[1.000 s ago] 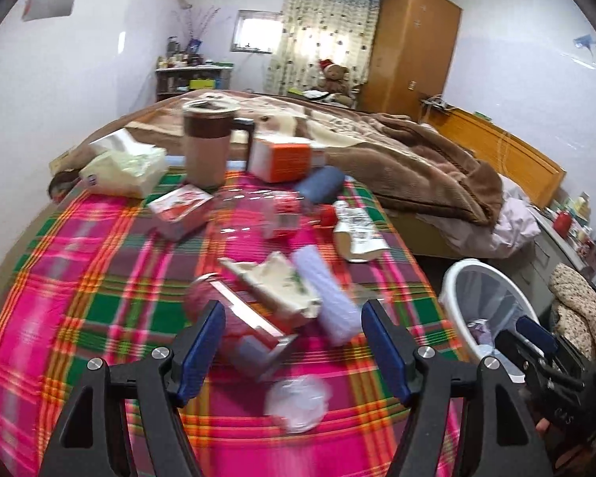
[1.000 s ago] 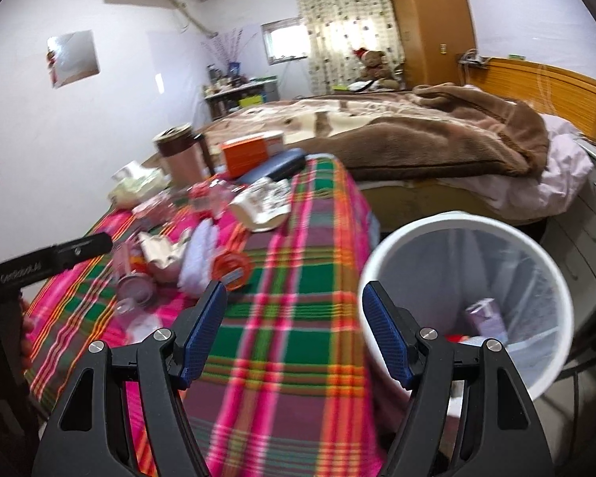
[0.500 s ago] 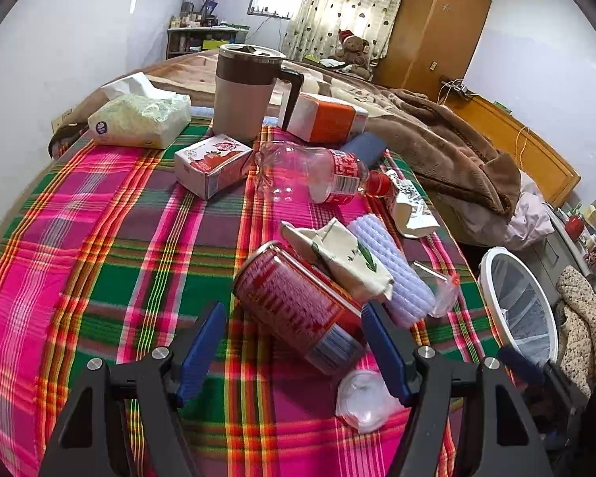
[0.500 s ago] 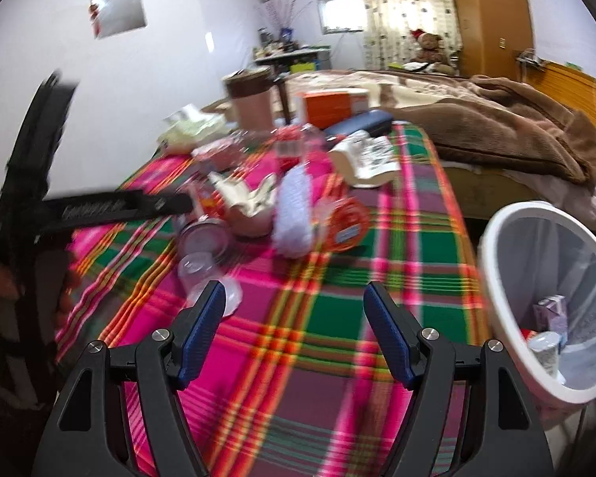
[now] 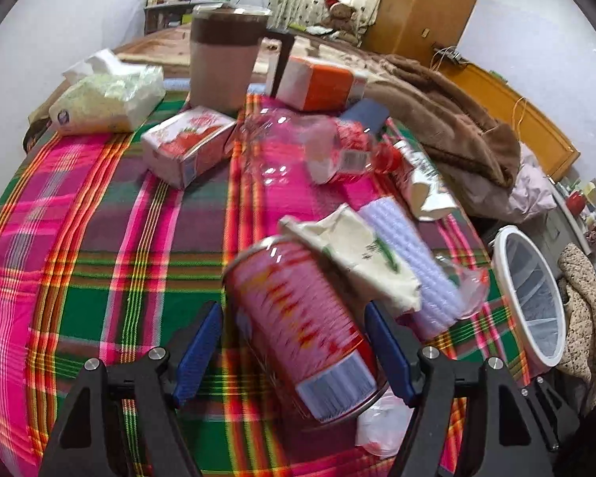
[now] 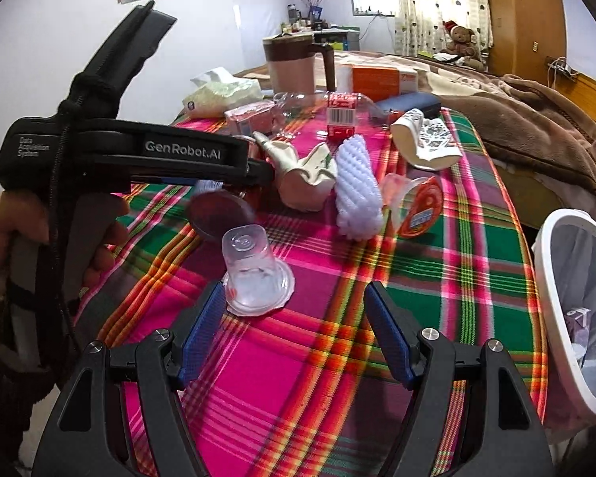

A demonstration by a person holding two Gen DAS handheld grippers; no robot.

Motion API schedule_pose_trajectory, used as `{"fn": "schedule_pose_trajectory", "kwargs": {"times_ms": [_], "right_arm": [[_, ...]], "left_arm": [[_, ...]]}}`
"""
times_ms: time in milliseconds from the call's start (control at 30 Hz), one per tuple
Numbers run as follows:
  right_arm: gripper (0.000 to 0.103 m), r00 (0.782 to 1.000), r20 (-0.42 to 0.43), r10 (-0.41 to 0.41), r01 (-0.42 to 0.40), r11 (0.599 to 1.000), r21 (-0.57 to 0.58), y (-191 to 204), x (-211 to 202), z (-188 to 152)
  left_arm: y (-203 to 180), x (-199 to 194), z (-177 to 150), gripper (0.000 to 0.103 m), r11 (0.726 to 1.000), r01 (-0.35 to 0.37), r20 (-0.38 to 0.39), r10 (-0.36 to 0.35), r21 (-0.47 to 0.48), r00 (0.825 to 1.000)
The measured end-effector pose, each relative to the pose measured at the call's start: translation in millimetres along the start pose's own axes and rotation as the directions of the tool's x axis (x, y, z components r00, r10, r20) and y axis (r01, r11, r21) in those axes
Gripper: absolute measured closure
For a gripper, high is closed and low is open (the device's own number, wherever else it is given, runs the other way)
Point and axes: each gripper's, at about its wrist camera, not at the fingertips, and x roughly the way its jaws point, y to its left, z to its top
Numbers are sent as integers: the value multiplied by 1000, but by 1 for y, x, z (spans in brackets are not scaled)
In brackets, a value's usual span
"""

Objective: Collect trash
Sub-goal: 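Grasp the red can with the left tool while the right tool grasps the clear plastic cup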

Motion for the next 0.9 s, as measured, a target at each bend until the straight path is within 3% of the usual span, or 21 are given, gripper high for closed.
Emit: {"fn": "schedule_pose_trajectory", "kwargs": {"times_ms": [267,667,900], "right_arm": [[29,1000,-23,-8,8,1000,-5,8,12,6],[30,998,-64,-29,29,1000,-5,16,28,15],[52,998,-67,-12,13,1000,8,15,28,14]], "left_arm": [[31,-5,-5,29,999,-52,2,52,-16,999],[41,4,5,29,996,-84,4,85,-11,996],[44,3,8,30,996,-84,15,84,-26,996]]}}
